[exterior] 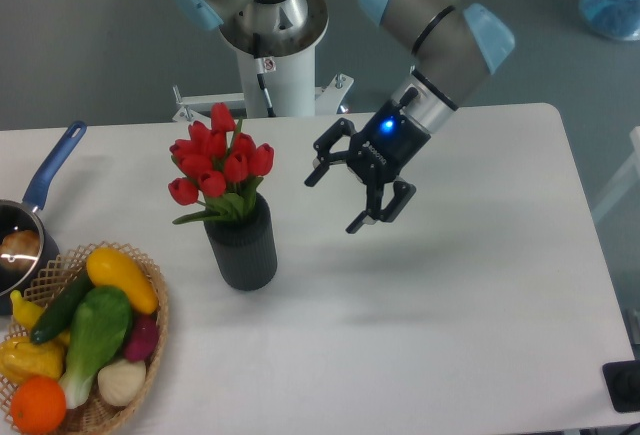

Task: Pick up the flowers from the vase
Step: 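Lower the open gripper onto the tulip stems above the vase rim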

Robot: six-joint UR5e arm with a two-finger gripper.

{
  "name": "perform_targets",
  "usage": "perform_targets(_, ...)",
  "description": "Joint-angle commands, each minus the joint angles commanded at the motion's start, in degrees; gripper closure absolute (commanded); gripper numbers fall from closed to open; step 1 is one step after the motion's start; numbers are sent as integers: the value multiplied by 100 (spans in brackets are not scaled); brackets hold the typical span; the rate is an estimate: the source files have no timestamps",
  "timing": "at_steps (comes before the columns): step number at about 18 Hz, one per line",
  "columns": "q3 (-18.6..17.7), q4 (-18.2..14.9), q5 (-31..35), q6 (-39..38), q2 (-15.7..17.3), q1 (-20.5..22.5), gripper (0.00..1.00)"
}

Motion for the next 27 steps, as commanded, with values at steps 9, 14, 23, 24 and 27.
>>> perform_targets(9, 61, -746, 774, 299, 290, -142, 0)
perform_targets(14, 114, -1055, 888, 317, 290, -388, 0)
perform_targets(23, -61, -1090, 827, 334, 326, -634, 0)
perform_targets(24, -79, -1090, 791, 326, 325, -643, 0)
perform_targets(27, -88, -1090, 642, 325, 325, -660, 0)
